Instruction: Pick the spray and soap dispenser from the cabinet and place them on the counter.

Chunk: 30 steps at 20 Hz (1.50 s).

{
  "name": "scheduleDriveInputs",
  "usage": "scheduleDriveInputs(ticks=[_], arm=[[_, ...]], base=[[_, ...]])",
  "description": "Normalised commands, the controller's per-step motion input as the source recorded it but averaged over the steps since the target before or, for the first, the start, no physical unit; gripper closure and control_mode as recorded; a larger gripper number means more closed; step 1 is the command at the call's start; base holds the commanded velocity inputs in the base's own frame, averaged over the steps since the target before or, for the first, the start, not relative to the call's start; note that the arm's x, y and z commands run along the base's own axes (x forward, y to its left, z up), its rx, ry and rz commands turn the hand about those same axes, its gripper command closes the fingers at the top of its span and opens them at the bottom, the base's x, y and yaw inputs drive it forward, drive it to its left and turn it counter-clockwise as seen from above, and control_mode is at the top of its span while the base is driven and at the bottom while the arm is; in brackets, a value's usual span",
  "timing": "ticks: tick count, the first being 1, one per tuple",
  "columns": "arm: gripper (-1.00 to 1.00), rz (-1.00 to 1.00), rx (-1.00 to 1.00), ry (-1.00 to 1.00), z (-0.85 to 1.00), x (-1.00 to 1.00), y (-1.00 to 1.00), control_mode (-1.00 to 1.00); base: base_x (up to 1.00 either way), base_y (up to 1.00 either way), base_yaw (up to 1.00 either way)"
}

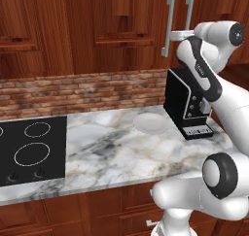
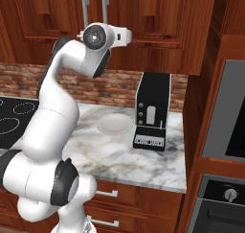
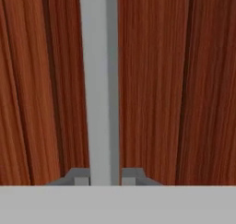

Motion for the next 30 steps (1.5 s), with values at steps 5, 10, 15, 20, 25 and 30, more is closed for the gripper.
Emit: scheduleDriveInputs(ticks=[5, 10, 15, 20, 25, 30], arm=[[1.00, 0.05, 0.00, 0.12, -0.20, 0.11, -0.04, -1.00], [1.00, 0.08, 0.00, 0.06, -0.26, 0.00, -0.22, -1.00], [1.00, 0.09, 0.00, 0.02, -0.26, -0.06, -0.43, -1.00], [1.00, 0.10, 0.00, 0.00, -0.20, -0.17, -0.59, -1.00], [1.00, 0.10, 0.00, 0.00, -0.16, -0.26, -0.68, -1.00], [1.00, 0.10, 0.00, 0.00, -0.13, -0.33, -0.74, -1.00]], base=[[0.00, 0.00, 0.00], [0.00, 0.00, 0.00], [0.00, 0.00, 0.00], [0.00, 0.00, 0.00], [0.00, 0.00, 0.00], [0.00, 0.00, 0.00]])
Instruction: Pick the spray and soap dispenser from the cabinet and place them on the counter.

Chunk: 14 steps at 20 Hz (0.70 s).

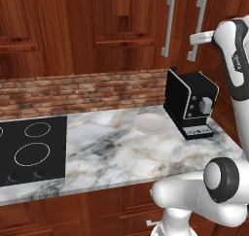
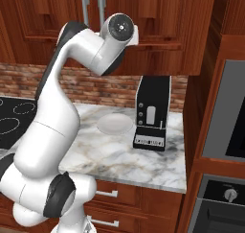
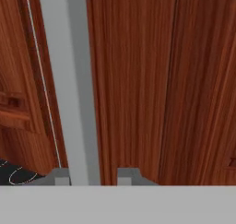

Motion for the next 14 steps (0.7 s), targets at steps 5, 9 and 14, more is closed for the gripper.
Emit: scheduleDriveInputs(ticks=[5, 9, 14], arm=[[1.00, 0.09, 0.00, 0.00, -0.13, -0.31, -0.75, -1.00], [1.00, 0.09, 0.00, 0.01, -0.13, -0.28, -0.75, -1.00], [1.00, 0.09, 0.00, 0.00, -0.13, -0.30, -0.79, -1.00]], base=[[0.00, 0.00, 0.00], [0.00, 0.00, 0.00], [0.00, 0.00, 0.00]])
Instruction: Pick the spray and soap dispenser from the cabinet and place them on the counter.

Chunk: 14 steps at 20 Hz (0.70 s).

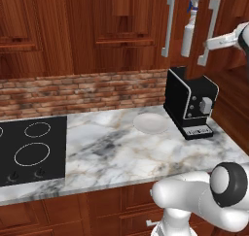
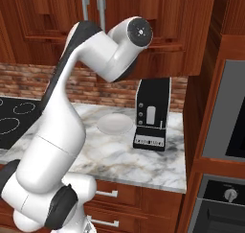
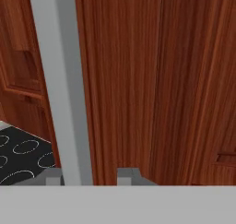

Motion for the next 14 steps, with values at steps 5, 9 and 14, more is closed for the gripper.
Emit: scheduleDriveInputs(ticks=[5, 9, 14], arm=[[1.00, 0.09, 0.00, 0.00, -0.14, -0.32, -0.78, -1.00], [1.00, 0.08, 0.00, 0.00, -0.15, -0.30, -0.72, -1.00], [1.00, 0.07, 0.00, 0.00, -0.15, -0.29, -0.70, -1.00]], base=[[0.00, 0.00, 0.00], [0.00, 0.00, 0.00], [0.00, 0.00, 0.00]])
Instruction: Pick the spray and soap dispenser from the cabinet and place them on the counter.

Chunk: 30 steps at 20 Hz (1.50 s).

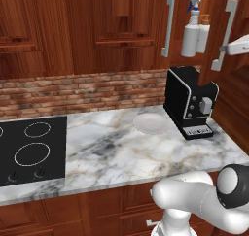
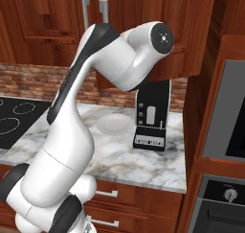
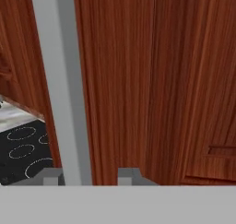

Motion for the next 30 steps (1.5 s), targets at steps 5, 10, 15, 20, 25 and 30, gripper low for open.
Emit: scheduleDriveInputs(ticks=[5, 10, 15, 20, 25, 30], arm=[[1.00, 0.07, 0.00, 0.00, -0.15, -0.24, -0.61, -1.00], [1.00, 0.08, 0.00, 0.00, -0.16, -0.17, -0.49, -1.00], [-1.00, 0.07, 0.00, 0.00, -0.17, -0.08, -0.19, -1.00], [-1.00, 0.05, 0.00, 0.00, -0.11, -0.14, -0.18, -1.00], [-1.00, 0.05, 0.00, -0.02, -0.02, -0.49, -0.37, -1.00], [-1.00, 0.03, 0.00, -0.09, 0.00, -0.70, -0.09, -1.00]], base=[[0.00, 0.00, 0.00], [0.00, 0.00, 0.00], [0.00, 0.00, 0.00], [0.00, 0.00, 0.00], [0.00, 0.00, 0.00], [0.00, 0.00, 0.00]])
